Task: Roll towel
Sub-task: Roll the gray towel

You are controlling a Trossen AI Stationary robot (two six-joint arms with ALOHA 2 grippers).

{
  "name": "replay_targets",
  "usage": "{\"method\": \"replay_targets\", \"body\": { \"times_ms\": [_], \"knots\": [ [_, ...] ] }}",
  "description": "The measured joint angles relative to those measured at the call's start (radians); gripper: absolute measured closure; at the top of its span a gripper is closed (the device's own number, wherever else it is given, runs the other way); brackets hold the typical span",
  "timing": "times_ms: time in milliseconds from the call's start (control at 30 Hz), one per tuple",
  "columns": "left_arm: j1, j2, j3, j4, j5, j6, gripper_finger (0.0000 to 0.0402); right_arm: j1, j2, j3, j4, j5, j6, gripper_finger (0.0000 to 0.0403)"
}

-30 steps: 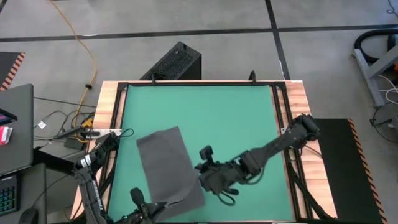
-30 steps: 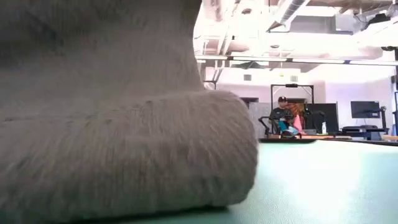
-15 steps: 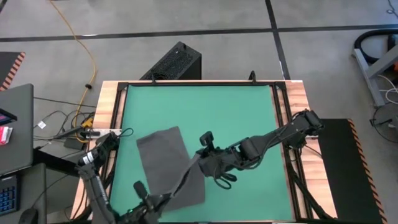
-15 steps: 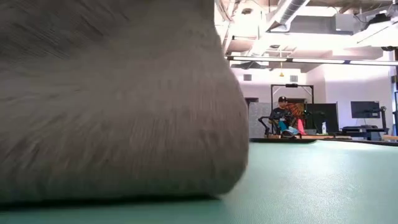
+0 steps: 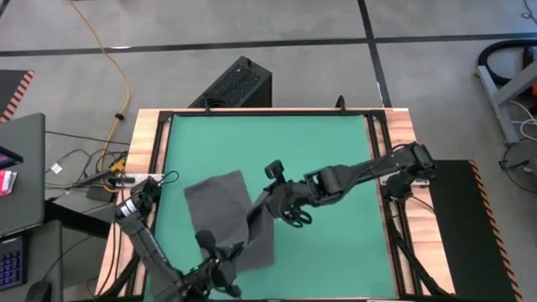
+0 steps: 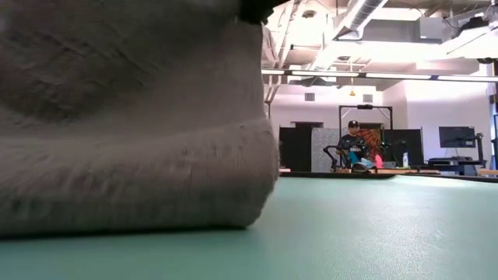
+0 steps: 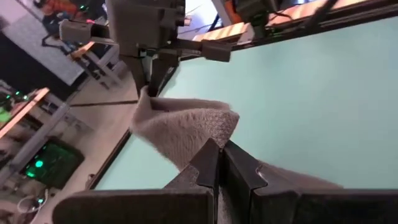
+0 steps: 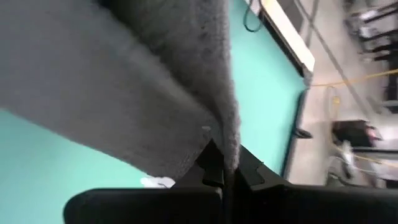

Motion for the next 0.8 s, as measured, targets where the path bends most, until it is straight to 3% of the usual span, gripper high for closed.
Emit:
{"method": "replay_targets", "body": {
  "times_ms": [167,333,500,667,800],
  "knots": [
    [0.083,-0.002,0.000,0.000,0.005,0.007,0.0401,-0.041,-0.013,0.000,-0.072,-0.069,0.006,0.0387],
    [0.126,-0.036,0.000,-0.004,0.117,-0.015,0.0401,-0.052,-0.021,0.000,-0.077,-0.096,0.009,0.0387],
    [-0.046,-0.099,0.000,0.003,0.033,-0.028,0.0401,-0.047,-0.021,0.000,-0.085,-0.124,-0.001,0.0387],
    [-0.216,-0.176,0.000,0.001,-0.182,-0.080,0.0401,-0.052,-0.021,0.000,-0.089,-0.151,-0.017,0.0387],
    [-0.260,-0.272,0.004,0.002,-0.205,-0.105,0.0401,-0.061,-0.020,0.000,-0.079,-0.152,-0.009,0.0387]
  ]
}}
